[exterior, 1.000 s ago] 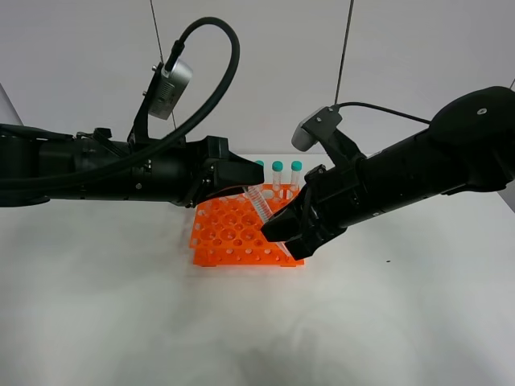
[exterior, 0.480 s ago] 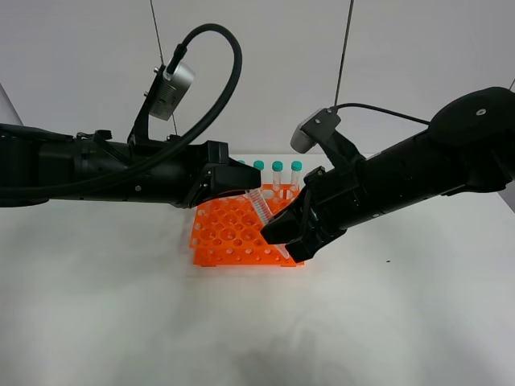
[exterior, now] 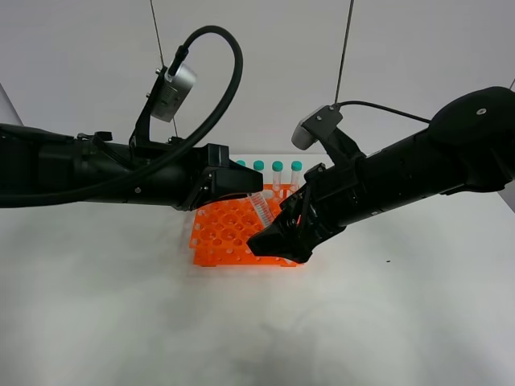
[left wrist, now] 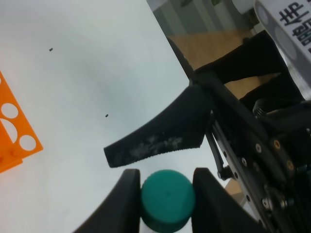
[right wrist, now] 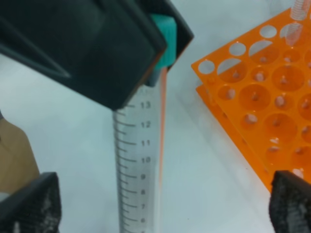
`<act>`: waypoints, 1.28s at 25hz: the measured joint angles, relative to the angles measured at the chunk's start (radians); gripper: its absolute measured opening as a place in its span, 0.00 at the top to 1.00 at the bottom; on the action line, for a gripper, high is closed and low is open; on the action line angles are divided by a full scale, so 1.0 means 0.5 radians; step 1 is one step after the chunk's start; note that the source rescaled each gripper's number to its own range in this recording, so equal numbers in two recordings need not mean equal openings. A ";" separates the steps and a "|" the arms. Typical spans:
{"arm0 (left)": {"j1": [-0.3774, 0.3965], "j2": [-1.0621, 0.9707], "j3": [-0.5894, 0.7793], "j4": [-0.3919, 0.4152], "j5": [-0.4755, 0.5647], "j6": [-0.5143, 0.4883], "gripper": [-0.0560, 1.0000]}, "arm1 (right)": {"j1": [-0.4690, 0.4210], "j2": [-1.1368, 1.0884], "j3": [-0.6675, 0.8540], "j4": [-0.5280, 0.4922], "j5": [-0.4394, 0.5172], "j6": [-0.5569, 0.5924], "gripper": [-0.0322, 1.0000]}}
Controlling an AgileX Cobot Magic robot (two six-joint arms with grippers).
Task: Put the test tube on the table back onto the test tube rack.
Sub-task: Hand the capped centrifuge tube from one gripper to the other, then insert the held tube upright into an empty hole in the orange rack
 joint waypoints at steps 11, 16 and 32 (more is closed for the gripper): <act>0.000 0.000 0.000 0.001 -0.015 -0.001 0.95 | 0.000 -0.041 -0.448 -0.803 0.489 1.031 0.00; 0.000 0.000 0.000 0.001 -0.035 -0.001 0.95 | 0.000 -0.042 -0.685 -1.322 0.856 1.630 0.00; 0.000 0.000 0.000 0.001 -0.039 -0.002 0.95 | -0.528 0.098 -0.740 -1.855 0.939 2.173 0.00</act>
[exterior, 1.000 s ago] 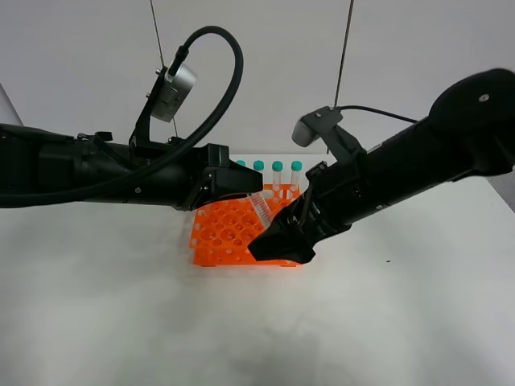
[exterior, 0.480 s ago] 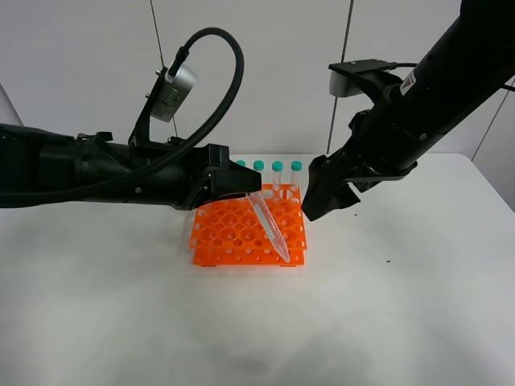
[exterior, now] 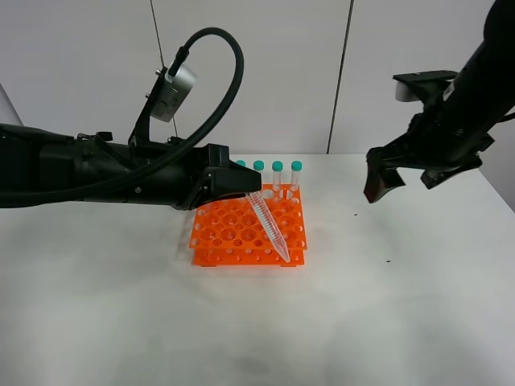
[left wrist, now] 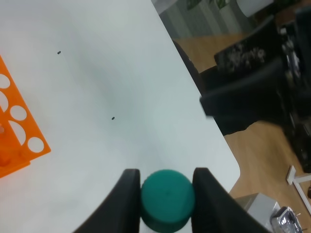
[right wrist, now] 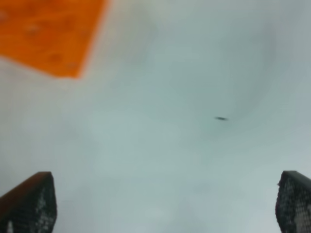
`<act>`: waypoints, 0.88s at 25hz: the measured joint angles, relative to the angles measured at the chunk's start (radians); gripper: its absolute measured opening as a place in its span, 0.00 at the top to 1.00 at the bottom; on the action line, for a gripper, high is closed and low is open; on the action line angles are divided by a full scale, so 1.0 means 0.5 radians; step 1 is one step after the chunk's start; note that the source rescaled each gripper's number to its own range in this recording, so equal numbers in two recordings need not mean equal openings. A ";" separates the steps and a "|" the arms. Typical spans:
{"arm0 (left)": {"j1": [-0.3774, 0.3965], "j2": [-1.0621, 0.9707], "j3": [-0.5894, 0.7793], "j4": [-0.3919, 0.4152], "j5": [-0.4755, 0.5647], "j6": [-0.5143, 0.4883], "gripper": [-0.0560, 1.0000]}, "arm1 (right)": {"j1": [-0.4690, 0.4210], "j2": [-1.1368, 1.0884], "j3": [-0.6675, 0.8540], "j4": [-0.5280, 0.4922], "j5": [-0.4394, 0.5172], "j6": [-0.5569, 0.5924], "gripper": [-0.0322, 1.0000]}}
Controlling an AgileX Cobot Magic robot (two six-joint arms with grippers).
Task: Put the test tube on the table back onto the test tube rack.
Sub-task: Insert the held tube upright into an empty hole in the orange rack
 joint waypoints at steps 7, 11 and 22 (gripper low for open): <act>0.000 0.000 0.000 0.000 0.000 0.000 0.95 | -0.567 0.010 0.000 -0.010 0.039 -0.043 0.00; 0.000 0.000 0.000 0.000 0.000 0.000 0.95 | -0.618 0.010 0.000 0.010 0.135 -0.056 0.00; 0.000 0.000 0.000 0.000 -0.007 -0.003 0.95 | -0.491 -0.170 0.237 0.094 0.179 -0.086 0.00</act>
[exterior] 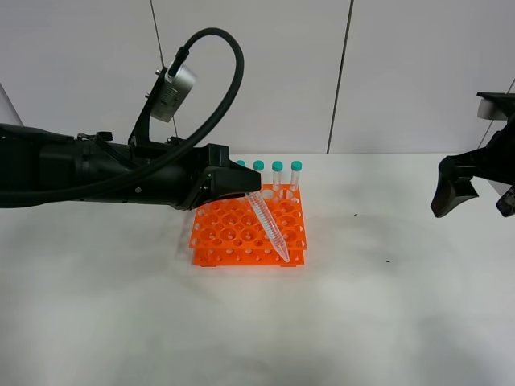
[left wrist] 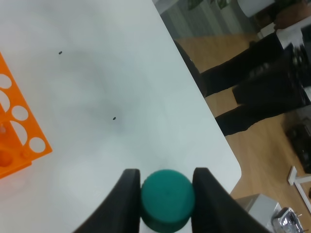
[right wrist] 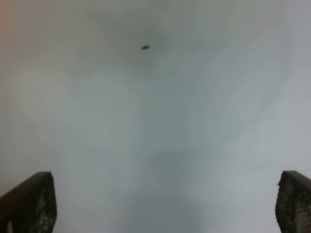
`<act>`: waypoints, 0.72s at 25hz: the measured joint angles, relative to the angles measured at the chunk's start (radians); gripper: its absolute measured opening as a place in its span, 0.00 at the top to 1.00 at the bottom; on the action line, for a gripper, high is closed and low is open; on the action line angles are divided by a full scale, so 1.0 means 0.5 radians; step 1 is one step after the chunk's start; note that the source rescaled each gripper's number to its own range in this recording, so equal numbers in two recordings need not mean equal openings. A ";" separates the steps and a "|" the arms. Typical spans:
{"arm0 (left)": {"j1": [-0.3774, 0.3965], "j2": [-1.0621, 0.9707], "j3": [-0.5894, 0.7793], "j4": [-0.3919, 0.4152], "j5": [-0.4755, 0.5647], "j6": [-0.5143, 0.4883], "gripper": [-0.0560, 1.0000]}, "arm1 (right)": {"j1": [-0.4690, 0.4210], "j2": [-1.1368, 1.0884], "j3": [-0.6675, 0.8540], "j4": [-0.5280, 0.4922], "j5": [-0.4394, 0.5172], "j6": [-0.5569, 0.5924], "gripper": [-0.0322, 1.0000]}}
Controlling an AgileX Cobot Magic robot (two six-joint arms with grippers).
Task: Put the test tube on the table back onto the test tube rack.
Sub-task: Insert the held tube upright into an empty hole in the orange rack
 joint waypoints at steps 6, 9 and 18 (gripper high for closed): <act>0.000 0.000 0.000 0.000 -0.006 0.000 0.95 | 0.059 -0.223 0.245 -0.018 0.002 0.015 0.00; 0.000 0.000 0.000 0.000 -0.008 0.000 0.95 | 0.059 -0.438 0.409 -0.021 0.038 0.036 0.00; 0.000 0.000 0.000 0.000 -0.008 0.000 0.95 | 0.059 -1.425 1.131 -0.024 -0.238 0.062 0.00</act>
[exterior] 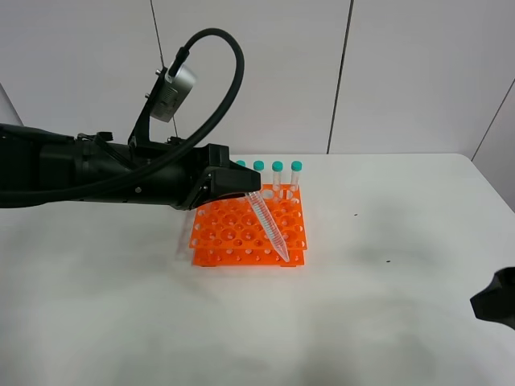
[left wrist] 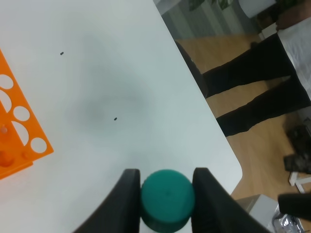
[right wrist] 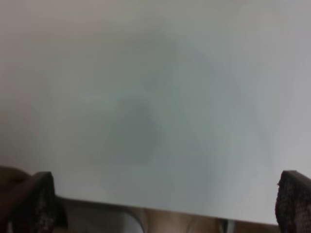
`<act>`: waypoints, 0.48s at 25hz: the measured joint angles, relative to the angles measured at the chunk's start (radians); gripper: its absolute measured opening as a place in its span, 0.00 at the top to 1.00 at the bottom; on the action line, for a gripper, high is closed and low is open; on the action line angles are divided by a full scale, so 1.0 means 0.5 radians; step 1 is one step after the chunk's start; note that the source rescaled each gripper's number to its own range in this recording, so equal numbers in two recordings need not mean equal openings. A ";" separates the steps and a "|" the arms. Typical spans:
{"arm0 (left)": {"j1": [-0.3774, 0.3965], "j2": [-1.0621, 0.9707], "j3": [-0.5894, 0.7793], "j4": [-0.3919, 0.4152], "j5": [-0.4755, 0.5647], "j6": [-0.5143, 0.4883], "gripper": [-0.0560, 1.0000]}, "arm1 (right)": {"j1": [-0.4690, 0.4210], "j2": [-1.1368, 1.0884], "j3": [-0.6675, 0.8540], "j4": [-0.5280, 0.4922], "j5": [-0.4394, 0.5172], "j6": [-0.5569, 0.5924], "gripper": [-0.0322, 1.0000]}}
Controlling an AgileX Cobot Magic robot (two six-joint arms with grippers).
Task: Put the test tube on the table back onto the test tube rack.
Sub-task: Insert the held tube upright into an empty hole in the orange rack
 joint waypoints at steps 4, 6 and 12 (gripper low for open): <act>0.000 0.000 0.000 0.000 0.000 0.000 0.95 | 0.000 -0.503 0.176 -0.010 -0.035 0.083 0.00; 0.000 0.000 0.000 0.000 0.000 0.000 0.95 | 0.000 -0.712 0.180 -0.028 -0.047 0.089 0.00; 0.000 0.000 0.000 0.000 0.000 0.000 0.95 | 0.007 -1.158 0.185 -0.059 -0.049 0.096 0.00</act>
